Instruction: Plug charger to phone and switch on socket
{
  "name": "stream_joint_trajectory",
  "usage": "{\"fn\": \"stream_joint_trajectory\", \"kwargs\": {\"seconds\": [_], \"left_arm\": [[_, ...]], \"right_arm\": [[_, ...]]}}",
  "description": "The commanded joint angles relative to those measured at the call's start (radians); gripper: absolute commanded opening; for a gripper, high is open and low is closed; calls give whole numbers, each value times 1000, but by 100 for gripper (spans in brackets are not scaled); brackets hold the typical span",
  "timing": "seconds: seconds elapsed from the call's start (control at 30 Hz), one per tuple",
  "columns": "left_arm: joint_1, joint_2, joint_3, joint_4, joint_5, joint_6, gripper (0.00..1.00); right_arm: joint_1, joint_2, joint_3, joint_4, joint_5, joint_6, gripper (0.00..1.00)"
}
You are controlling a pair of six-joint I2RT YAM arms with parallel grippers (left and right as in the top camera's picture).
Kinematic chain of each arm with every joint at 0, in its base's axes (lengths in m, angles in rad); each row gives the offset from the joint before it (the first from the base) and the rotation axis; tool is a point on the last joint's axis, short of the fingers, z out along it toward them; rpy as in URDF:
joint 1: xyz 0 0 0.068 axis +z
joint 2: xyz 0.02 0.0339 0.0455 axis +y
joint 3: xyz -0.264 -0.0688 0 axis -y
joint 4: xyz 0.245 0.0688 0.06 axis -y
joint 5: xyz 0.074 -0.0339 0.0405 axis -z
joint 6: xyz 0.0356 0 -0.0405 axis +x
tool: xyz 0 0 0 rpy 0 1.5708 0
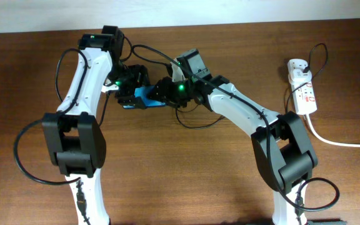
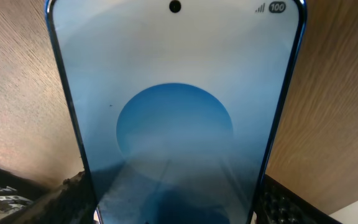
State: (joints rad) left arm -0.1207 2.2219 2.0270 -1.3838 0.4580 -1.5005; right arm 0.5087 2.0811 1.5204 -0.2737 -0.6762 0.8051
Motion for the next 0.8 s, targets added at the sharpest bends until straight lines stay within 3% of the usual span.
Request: {"fn": "stream_joint_trajectory", "kwargs": {"seconds": [0.0, 0.23, 0.37, 0.4, 0.47, 0.57, 0.63, 0.67, 0.7, 0.73, 0.77], "left_arm": [[-4, -6, 19, -10, 51, -13, 6], [-4, -6, 19, -9, 51, -13, 14], [-4, -6, 19, -10, 50, -13, 59], [-4, -6, 19, -10, 50, -13, 80], [-4, -6, 19, -9, 50, -13, 88], [-3, -6, 19, -9, 50, -13, 99], [-3, -6, 19, -9, 50, 6, 99], [-2, -6, 19, -8, 50, 51, 99], [3, -6, 19, 28, 51, 240, 99], [3, -6, 19, 42, 51, 341, 96], [3, -6, 19, 45, 51, 434, 100]], "right_arm": [[9, 7, 17, 23, 35, -3, 36], [9, 7, 17, 46, 35, 16, 24], [9, 7, 17, 47, 34, 24, 16], [7, 7, 17, 47, 34, 24, 11], [-1, 7, 17, 48, 19, 24, 4], [-19, 7, 17, 58, -19, 23, 4], [-40, 6, 17, 55, -55, 23, 4], [-56, 2, 17, 26, -61, 14, 4], [-93, -21, 17, -52, -69, -47, 4], [-112, -35, 17, -92, -68, -72, 4], [-131, -54, 17, -123, -68, -94, 4]]}}
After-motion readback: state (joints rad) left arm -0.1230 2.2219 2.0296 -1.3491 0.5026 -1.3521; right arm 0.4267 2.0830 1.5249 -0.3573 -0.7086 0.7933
